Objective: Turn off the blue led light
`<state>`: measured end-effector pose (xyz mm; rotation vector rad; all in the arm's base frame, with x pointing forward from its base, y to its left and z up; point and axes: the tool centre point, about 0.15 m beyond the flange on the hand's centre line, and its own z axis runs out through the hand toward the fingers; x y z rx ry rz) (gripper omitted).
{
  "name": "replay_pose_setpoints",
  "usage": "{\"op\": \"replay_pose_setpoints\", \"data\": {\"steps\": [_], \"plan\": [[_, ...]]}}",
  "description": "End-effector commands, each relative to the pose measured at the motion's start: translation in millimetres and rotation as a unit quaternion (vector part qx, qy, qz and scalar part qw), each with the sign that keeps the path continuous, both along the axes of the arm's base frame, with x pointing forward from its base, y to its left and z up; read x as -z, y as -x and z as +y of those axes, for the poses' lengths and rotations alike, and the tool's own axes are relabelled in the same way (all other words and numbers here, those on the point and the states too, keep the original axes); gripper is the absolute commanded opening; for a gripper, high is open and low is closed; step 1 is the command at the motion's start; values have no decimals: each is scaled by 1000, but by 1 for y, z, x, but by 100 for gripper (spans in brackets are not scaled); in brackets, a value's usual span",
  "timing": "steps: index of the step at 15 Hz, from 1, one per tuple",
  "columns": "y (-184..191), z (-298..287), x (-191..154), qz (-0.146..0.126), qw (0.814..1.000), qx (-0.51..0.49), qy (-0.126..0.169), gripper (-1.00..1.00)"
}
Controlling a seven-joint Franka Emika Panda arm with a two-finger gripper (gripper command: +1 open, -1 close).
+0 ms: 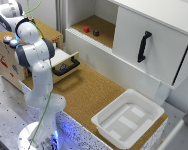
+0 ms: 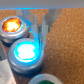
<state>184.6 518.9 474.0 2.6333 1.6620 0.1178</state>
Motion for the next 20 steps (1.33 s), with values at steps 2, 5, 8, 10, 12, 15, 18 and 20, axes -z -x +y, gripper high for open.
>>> {"op": "replay_pose_setpoints", "data": {"steps": [2,5,8,10,12,15,18,20], "plan": [[26,-28,13,20,998,-33,-56,-100],[28,-27,19,27,997,-35,-56,-100],[22,-21,21,20,997,-38,-66,-100],[22,-14,26,22,997,-46,-66,-100],[22,-8,37,27,996,-59,-58,-100],[22,-9,54,36,997,-63,-35,-100],[15,-16,45,19,998,-52,-24,-100],[6,-21,22,-6,999,-30,-26,-100]]}}
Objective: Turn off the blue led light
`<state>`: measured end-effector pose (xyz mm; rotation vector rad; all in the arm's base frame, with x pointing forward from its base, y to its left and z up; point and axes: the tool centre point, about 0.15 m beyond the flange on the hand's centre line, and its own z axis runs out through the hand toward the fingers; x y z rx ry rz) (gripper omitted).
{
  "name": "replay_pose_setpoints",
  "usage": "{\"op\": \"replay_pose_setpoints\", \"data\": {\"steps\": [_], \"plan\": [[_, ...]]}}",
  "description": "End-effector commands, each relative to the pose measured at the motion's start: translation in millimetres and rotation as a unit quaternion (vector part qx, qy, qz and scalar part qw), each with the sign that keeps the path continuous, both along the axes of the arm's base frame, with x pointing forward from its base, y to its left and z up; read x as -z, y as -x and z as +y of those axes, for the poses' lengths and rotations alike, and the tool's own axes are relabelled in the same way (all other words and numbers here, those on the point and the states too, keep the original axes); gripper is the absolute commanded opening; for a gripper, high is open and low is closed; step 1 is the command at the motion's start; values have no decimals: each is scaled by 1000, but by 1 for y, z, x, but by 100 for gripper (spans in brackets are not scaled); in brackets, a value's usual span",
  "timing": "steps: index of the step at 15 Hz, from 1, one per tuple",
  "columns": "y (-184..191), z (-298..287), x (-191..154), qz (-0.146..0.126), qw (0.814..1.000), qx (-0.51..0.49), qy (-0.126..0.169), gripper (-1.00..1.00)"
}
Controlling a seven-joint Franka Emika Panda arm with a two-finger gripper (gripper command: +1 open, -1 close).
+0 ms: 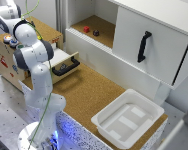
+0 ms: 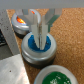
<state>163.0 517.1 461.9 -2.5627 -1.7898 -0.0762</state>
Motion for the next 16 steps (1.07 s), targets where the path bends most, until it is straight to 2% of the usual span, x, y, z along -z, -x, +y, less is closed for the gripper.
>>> {"op": "replay_pose_setpoints", "data": {"steps": [1,3,4,5,6,9,16], "plan": [[-23,-21,-2,-41,998,41,-10,100],[-29,-23,-37,-77,995,56,-24,100],[-32,-28,-44,-81,994,66,-32,100],[-36,-36,-45,-89,992,81,-27,100],[-41,-46,-43,-87,991,97,-22,100],[-54,-75,-43,-96,987,122,-30,100],[-92,-166,-31,-84,982,146,-82,100]]}}
